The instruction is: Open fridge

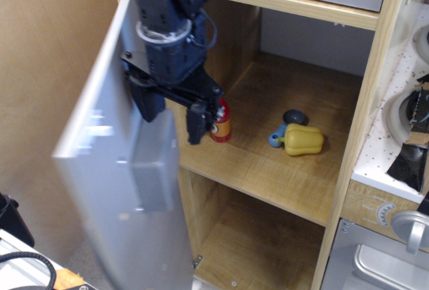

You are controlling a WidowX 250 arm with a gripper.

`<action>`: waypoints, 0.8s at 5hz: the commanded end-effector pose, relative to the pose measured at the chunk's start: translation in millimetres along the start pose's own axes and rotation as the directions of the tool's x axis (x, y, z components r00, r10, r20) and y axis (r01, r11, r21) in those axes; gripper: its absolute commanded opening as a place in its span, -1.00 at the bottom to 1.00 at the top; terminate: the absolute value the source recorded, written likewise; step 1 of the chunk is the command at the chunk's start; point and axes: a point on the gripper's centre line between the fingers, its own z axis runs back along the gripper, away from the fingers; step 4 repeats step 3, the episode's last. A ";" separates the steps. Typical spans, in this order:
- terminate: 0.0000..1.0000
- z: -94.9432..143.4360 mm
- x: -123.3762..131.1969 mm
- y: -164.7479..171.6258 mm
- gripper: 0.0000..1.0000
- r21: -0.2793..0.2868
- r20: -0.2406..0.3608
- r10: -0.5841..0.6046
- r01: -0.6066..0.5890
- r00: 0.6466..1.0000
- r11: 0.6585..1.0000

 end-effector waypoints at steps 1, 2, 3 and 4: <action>-1.00 20.4 -25.2 14.4 1.00 0.010 0.024 0.051 -0.051 0.998 0.999; -1.00 20.4 -25.2 14.4 1.00 0.010 0.024 0.051 -0.051 0.998 0.999; 1.00 20.4 -25.2 14.4 1.00 0.010 0.024 0.051 -0.051 0.998 0.999; 1.00 20.4 -25.2 14.4 1.00 0.010 0.024 0.051 -0.051 0.998 0.999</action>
